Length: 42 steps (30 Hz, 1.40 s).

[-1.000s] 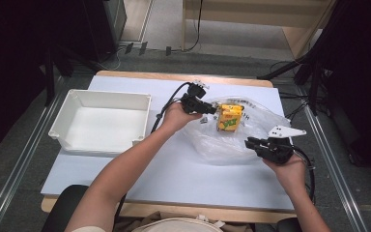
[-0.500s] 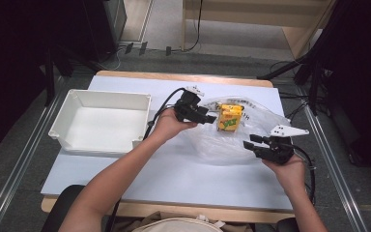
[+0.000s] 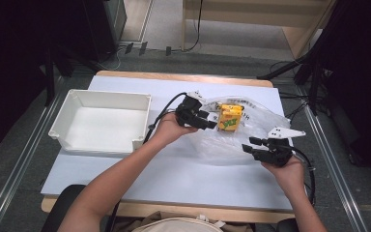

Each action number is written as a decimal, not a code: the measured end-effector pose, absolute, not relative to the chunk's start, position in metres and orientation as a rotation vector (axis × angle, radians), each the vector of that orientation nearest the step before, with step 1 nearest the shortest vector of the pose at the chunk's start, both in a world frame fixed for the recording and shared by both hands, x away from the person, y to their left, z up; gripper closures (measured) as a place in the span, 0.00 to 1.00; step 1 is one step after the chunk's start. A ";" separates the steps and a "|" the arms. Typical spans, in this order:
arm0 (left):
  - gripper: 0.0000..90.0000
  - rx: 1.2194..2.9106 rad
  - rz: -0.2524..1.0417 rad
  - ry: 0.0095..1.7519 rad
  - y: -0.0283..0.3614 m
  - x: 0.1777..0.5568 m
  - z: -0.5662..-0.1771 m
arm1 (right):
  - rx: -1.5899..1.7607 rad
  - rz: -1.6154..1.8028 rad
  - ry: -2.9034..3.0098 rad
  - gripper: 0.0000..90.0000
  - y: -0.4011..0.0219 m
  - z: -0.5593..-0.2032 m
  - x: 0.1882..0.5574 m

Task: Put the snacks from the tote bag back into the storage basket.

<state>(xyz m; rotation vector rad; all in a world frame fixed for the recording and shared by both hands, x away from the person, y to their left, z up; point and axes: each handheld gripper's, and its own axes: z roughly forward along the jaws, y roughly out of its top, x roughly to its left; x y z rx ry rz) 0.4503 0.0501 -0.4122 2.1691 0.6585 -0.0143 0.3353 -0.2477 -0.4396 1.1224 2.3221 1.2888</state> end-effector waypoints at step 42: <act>0.39 2.176 0.000 0.574 0.001 0.488 -0.431 | 1.159 1.309 2.331 0.57 -0.249 -0.444 0.335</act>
